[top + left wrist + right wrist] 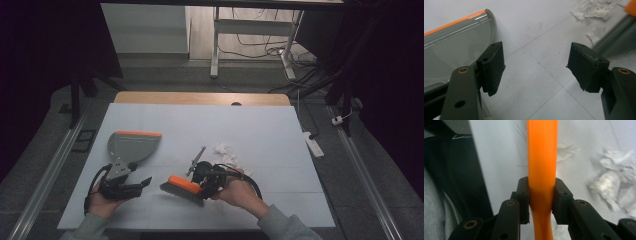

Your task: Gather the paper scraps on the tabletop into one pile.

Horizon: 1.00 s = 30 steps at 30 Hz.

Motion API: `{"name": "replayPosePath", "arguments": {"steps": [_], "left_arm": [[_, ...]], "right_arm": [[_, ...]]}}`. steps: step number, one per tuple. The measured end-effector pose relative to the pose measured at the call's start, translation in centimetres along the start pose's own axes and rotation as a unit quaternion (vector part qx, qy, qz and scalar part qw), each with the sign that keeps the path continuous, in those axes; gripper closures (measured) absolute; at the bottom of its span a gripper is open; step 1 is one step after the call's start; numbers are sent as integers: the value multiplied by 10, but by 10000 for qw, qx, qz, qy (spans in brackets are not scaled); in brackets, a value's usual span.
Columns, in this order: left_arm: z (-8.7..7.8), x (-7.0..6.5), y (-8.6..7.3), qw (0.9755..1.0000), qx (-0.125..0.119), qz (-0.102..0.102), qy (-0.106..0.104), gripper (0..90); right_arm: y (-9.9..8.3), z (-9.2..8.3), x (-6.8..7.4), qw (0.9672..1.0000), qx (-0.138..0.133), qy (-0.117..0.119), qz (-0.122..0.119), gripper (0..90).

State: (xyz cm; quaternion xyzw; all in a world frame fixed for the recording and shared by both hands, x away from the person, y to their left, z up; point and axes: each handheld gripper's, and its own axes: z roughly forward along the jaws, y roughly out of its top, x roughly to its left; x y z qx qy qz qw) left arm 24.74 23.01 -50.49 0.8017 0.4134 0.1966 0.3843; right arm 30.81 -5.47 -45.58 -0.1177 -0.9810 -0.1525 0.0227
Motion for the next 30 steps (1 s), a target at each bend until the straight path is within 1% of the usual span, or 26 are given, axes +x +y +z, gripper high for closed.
{"name": "replayPosePath", "arguments": {"steps": [1,2,3,4,5,6,8,9,10,12,13,14,15,17,19,21,22,24,27,30], "left_arm": [[0,0,0,10000,0,2,-2,300],[0,0,0,10000,3,1,-5,300],[0,-1,0,10000,3,5,-6,300],[0,-1,0,10000,4,8,-7,300],[0,-1,0,10000,4,11,-5,300],[0,-1,0,10000,2,4,-6,300],[0,0,0,10000,1,-5,-3,300],[0,0,0,10000,2,-6,-6,300],[1,0,0,10000,9,0,-6,300],[1,0,0,10000,20,12,-5,300],[1,-1,0,10000,23,17,-1,300],[1,-1,0,10000,22,21,2,300],[1,-1,0,10000,20,19,2,300],[1,-1,0,10000,21,14,5,300],[1,-1,0,10000,21,17,4,300],[1,-1,0,10000,23,19,7,300],[1,-1,0,10000,25,19,5,300],[1,-1,0,10000,22,13,6,300],[1,-1,0,10000,28,16,1,300],[2,-1,0,10000,35,15,-3,300]], "right_arm": [[0,1,-3,9999,50,-106,47,707],[0,1,-6,9998,67,-153,100,707],[-1,1,-13,9996,84,-98,243,707],[-2,0,-18,9992,56,-116,381,707],[-3,-1,-22,9988,54,-176,453,707],[-6,-2,-27,9981,67,-242,557,707],[-12,-6,-36,9967,-14,-316,748,707],[-16,-9,-40,9956,-26,-442,829,707],[-20,-12,-42,9948,-56,-523,877,707],[-25,-18,-44,9937,-119,-675,887,708],[-28,-23,-46,9936,-201,-687,878,707],[-32,-30,-46,9929,-322,-638,951,707],[-34,-35,-46,9925,-399,-636,961,707],[-40,-50,-46,9907,-616,-741,962,707],[-44,-62,-44,9895,-749,-784,955,707],[-50,-75,-42,9887,-885,-756,942,707],[-53,-80,-39,9889,-918,-725,914,707],[-58,-86,-33,9906,-932,-610,792,707],[-64,-87,-21,9937,-846,-367,633,707],[-71,-78,-5,9968,-663,-54,454,707]]}}
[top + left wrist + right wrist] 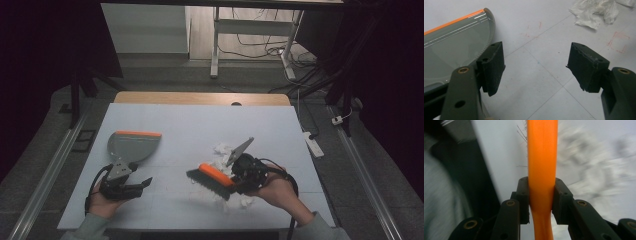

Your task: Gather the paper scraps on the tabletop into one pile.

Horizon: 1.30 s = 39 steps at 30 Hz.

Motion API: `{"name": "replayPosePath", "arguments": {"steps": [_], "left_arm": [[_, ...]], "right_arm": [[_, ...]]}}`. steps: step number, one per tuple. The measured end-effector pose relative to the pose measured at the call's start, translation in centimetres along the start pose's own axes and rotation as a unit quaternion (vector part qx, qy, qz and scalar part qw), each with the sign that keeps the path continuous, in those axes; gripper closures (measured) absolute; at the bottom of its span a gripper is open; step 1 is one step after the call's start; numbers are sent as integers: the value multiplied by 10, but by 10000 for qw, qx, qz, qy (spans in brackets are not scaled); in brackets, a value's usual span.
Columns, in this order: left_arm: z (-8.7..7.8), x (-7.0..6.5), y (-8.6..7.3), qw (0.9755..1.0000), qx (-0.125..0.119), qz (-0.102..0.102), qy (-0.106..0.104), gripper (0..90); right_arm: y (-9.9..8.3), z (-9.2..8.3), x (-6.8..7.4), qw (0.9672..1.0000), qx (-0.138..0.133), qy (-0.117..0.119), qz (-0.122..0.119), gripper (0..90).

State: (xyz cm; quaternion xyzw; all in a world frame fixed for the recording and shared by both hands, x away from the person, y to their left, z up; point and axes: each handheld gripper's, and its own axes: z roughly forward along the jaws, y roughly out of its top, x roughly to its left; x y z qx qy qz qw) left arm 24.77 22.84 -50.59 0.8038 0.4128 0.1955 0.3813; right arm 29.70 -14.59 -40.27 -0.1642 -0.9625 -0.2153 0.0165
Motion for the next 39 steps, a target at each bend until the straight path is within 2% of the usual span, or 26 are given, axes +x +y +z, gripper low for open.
{"name": "replayPosePath", "arguments": {"steps": [1,6,8,11,12,16,18,21,25,27,32,36,39], "left_arm": [[0,0,0,10000,1,0,1,300],[1,-1,0,10000,6,5,-3,300],[1,-1,0,10000,11,10,-6,300],[1,-1,0,10000,13,8,-3,300],[1,-1,0,10000,15,5,-2,300],[2,0,0,10000,24,4,2,300],[1,0,0,10000,16,3,2,300],[1,0,0,10000,14,-5,3,300],[0,1,-1,10000,8,-5,8,300],[1,1,-1,10000,18,-10,7,300],[1,0,-1,10000,19,10,-1,300],[1,0,-1,10000,21,3,-1,300],[1,0,-1,10000,24,-9,-6,300]], "right_arm": [[-4,4,7,9999,105,119,-3,707],[-16,22,25,9984,504,134,-218,707],[-18,30,27,9973,663,111,-289,707],[-19,44,25,9946,943,-105,-419,707],[-18,45,22,9937,958,-213,-535,707],[-7,47,6,9947,877,-384,-382,708],[-1,49,-7,9934,884,-622,-373,707],[6,49,-24,9933,744,-837,-266,707],[8,37,-30,9949,431,-888,-206,707],[6,24,-29,9955,223,-905,-145,708],[-8,-7,-26,9953,-4,-962,-77,707],[-23,-21,-24,9953,55,-963,-41,707],[-39,-22,-21,9966,279,-771,-82,707]]}}
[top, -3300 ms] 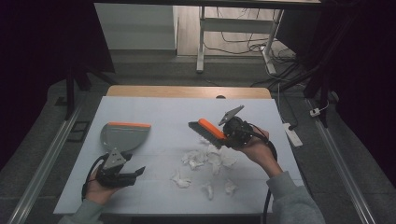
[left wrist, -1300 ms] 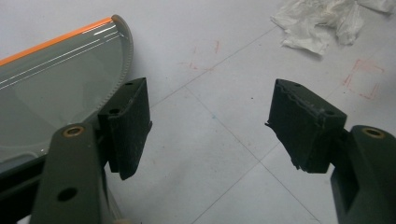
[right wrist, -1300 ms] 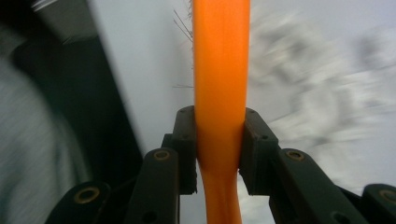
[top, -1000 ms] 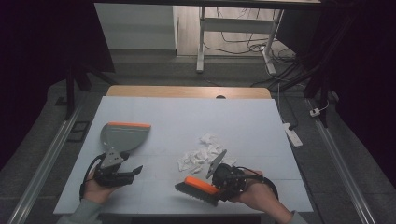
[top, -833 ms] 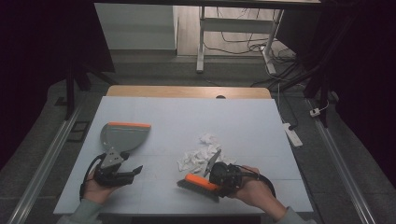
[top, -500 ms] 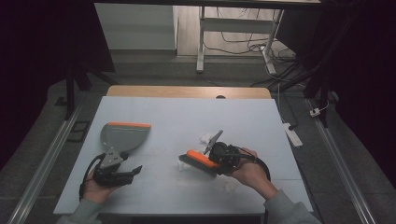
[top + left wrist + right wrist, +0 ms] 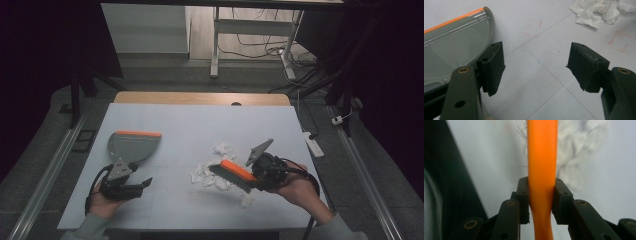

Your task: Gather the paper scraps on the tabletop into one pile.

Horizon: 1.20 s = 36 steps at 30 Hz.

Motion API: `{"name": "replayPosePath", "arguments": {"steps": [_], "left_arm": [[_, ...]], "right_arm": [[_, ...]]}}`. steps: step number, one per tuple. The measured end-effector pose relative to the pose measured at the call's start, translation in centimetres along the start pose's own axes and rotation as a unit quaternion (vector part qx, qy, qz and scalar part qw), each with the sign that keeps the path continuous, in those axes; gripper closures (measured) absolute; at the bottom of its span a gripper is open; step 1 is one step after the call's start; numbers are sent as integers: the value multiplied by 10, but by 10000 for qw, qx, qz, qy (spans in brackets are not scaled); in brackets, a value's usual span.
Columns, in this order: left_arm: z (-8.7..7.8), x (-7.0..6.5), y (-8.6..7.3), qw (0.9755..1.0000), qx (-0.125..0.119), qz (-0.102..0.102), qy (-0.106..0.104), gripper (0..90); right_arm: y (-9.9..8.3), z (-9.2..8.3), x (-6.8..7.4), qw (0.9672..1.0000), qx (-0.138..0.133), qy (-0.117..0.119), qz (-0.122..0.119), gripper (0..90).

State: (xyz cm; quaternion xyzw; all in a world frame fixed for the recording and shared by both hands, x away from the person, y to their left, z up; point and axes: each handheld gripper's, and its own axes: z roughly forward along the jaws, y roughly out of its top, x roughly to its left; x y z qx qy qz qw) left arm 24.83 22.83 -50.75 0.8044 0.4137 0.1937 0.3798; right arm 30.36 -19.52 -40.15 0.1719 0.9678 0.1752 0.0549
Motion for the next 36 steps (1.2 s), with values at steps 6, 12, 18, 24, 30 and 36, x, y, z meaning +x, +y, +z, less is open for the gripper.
{"name": "replayPosePath", "arguments": {"steps": [6,12,18,24,30,36], "left_arm": [[1,-1,0,10000,14,15,2,300],[2,-1,0,10000,25,24,4,300],[1,-1,0,10000,20,13,13,300],[0,0,-1,10000,8,3,11,300],[2,-2,1,10000,22,54,0,301],[3,-2,1,10000,30,39,-2,301]], "right_arm": [[-21,15,18,9980,394,374,-314,707],[-19,38,27,9947,690,287,-707,707],[4,49,2,9947,629,-74,-806,707],[12,47,-12,9978,301,-115,-575,707],[1,14,-15,9989,-366,-214,-202,707],[-6,-1,-36,9965,-520,-591,291,707]]}}
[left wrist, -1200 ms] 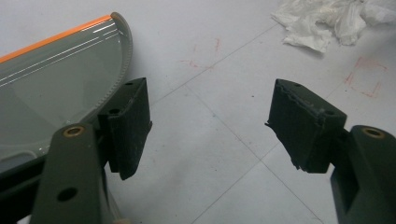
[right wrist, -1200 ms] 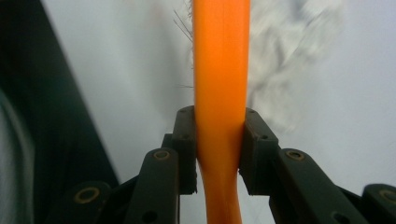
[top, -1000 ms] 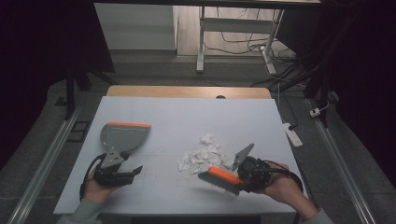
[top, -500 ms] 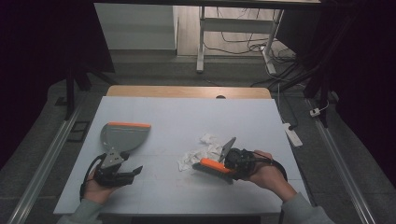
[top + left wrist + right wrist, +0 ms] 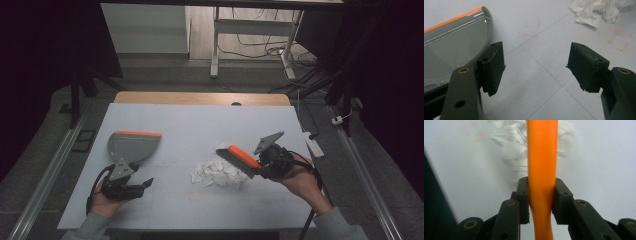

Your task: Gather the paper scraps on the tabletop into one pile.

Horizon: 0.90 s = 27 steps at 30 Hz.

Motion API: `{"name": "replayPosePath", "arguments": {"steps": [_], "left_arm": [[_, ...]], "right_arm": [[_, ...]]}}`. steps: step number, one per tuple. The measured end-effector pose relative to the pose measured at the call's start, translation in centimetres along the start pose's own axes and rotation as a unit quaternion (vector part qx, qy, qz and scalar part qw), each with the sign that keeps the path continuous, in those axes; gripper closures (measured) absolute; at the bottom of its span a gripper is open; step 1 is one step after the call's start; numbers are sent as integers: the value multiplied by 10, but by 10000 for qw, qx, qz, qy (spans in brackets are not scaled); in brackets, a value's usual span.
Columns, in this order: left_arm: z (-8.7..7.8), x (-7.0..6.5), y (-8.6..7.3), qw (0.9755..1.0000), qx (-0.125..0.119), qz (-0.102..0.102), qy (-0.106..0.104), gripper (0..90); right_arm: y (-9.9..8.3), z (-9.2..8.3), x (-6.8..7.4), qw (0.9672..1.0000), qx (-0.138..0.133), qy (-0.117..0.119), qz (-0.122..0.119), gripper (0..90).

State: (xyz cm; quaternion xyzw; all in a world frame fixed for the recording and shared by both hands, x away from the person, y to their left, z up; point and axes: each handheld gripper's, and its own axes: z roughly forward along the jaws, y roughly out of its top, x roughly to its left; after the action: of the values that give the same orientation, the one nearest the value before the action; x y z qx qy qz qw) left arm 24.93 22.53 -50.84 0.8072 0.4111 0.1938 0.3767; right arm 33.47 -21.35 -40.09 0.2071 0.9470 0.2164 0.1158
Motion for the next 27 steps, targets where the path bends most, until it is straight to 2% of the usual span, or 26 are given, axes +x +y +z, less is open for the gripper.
{"name": "replayPosePath", "arguments": {"steps": [4,6,11,13,16,20,22,23,25,27], "left_arm": [[0,0,0,10000,4,2,-3,301],[0,0,0,10000,7,11,-7,301],[2,1,0,10000,13,2,-21,301],[2,1,0,10000,18,8,-23,301],[2,2,0,10000,20,3,-32,301],[3,3,0,10000,20,-15,-40,301],[2,3,0,10000,17,-18,-31,301],[2,4,-1,10000,12,-27,-34,302],[2,4,-1,10000,12,-27,-32,302],[1,3,-1,10000,4,-20,-30,302]], "right_arm": [[9,10,-22,9997,33,-194,168,707],[19,22,-36,9993,75,-261,244,707],[46,53,-62,9974,396,-569,174,707],[56,66,-70,9955,612,-722,37,707],[66,82,-80,9945,798,-674,-16,707],[78,101,-80,9906,1153,-664,-304,707],[81,107,-76,9893,1263,-595,-431,708],[83,109,-71,9896,1255,-495,-503,708],[84,110,-62,9859,1375,-484,-820,708],[83,107,-51,9830,1454,-429,-1039,708]]}}
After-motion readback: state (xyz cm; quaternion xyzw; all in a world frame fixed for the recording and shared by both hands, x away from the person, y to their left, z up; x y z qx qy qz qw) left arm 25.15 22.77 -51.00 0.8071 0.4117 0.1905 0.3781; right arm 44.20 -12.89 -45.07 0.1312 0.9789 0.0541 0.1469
